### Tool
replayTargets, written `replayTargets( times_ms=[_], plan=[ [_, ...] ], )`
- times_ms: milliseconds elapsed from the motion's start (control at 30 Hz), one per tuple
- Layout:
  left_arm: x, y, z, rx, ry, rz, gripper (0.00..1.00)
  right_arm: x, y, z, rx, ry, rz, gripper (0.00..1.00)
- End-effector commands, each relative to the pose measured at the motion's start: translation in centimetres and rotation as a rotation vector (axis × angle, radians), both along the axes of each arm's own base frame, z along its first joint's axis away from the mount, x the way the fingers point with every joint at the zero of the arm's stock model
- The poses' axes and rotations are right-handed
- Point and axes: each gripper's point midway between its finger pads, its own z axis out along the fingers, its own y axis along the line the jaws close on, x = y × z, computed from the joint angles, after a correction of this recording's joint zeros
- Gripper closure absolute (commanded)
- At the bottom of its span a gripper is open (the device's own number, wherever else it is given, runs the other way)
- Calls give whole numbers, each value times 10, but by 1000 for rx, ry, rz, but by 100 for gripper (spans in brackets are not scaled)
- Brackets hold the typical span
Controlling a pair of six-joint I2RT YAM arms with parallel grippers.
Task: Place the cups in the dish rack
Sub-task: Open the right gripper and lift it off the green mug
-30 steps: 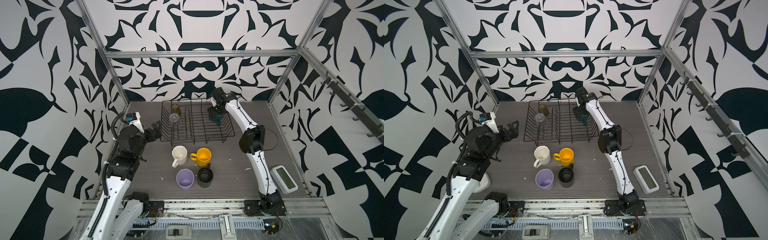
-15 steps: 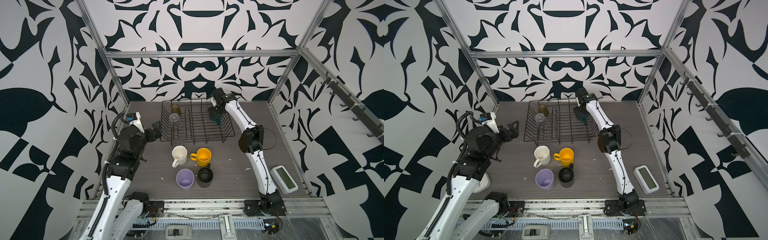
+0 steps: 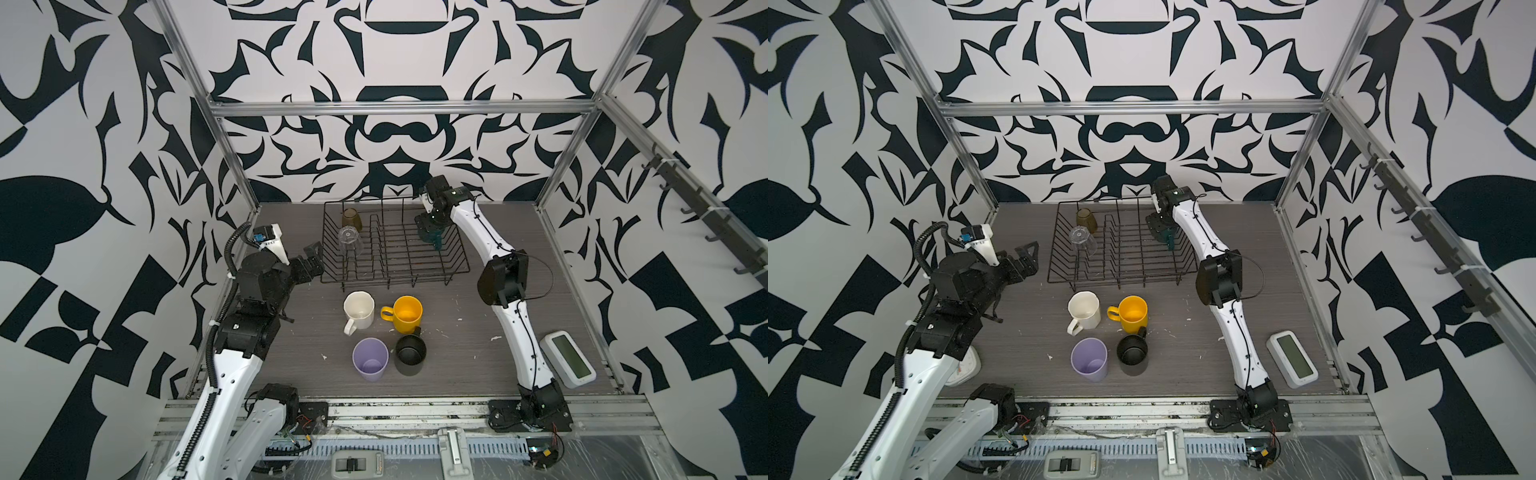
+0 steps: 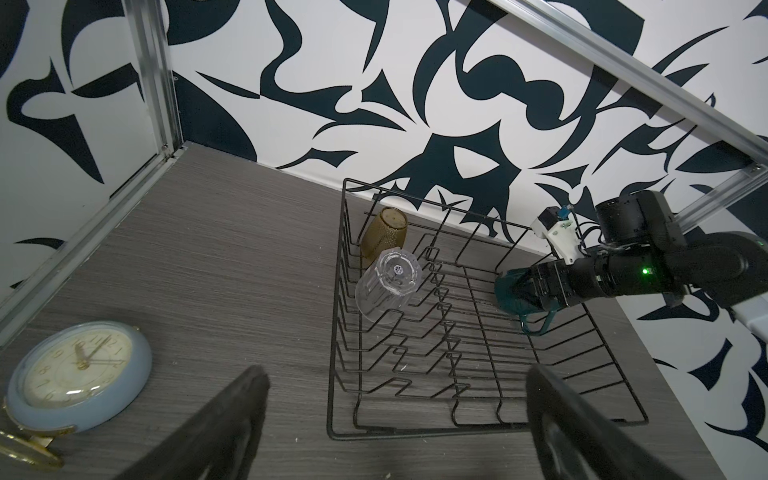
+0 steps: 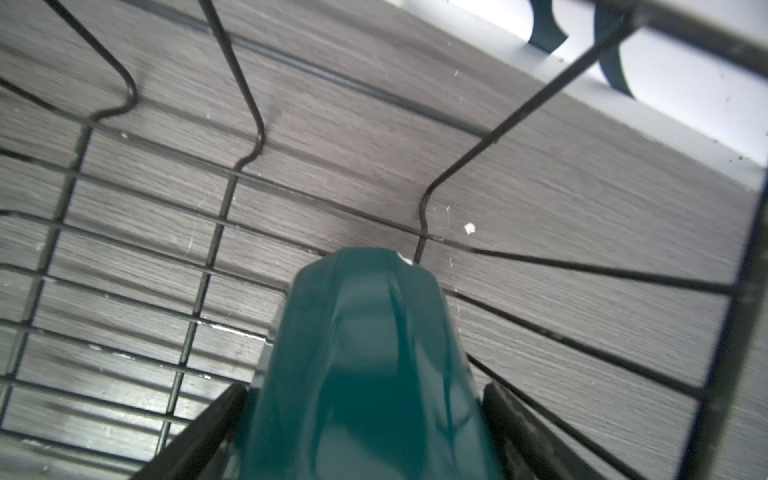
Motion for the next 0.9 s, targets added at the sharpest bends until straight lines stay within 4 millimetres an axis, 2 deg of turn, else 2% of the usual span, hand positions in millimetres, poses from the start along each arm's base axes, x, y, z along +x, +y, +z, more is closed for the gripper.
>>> replayTargets(
  times_ms=[0,500,533,600,867],
  plan=[
    [-1,1,-9,-6,19,8,1,6,3,44,41,-95,14,8],
    [-3,4,-9,-3,19,20,1,4,4,69,68,-132,12,5],
    [-4,4,-9,-2,22,21,1,3,4,82,80,-156,7,5],
    [-4,5,-10,-1,26,27,1,-2,3,82,85,-148,5,5],
    [-9,11,-20,16,80,52,1,-19,4,120,167,-196,-12,5]
  ],
)
